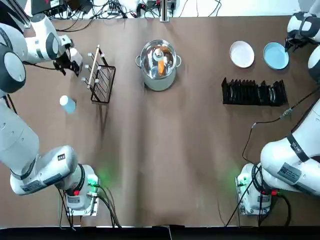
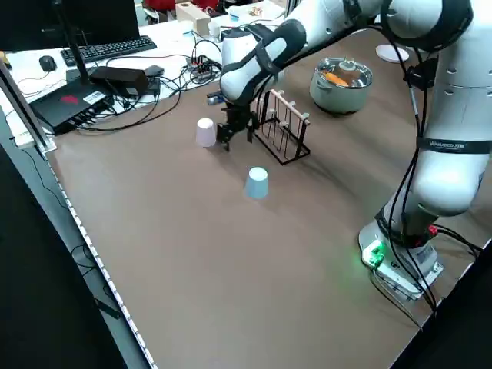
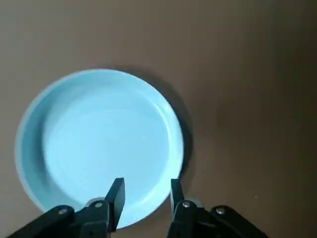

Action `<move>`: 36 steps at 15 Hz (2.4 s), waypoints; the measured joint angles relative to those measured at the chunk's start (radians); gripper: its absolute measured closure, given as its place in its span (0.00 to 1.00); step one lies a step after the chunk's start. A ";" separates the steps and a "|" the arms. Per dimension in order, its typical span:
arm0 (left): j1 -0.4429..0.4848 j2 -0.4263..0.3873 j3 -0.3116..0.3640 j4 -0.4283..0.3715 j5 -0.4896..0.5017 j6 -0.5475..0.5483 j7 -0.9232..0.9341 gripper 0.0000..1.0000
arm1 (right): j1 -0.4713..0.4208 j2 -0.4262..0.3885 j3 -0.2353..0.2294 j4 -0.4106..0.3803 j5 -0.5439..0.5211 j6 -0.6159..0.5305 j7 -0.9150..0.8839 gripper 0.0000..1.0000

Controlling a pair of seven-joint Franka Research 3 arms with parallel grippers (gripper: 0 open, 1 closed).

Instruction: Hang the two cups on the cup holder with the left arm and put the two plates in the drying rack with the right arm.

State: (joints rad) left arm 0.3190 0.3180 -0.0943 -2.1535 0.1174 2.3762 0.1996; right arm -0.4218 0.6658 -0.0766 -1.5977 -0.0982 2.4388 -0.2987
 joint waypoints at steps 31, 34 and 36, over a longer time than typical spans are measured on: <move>0.102 -0.140 -0.011 -0.309 0.155 0.040 -0.009 0.31 | 0.071 -0.042 0.024 0.132 0.131 -0.299 0.075 0.97; 0.102 -0.141 -0.011 -0.310 0.155 0.041 -0.009 0.31 | 0.114 -0.125 0.025 0.133 0.000 -0.410 0.067 0.97; 0.102 -0.141 -0.011 -0.305 0.155 0.048 -0.015 0.31 | 0.147 -0.164 0.026 0.132 -0.135 -0.506 0.066 0.97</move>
State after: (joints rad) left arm 0.4213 0.1766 -0.1056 -2.4582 0.2726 2.4241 0.1845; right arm -0.2750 0.5019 -0.0510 -1.4654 -0.2329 1.9332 -0.2331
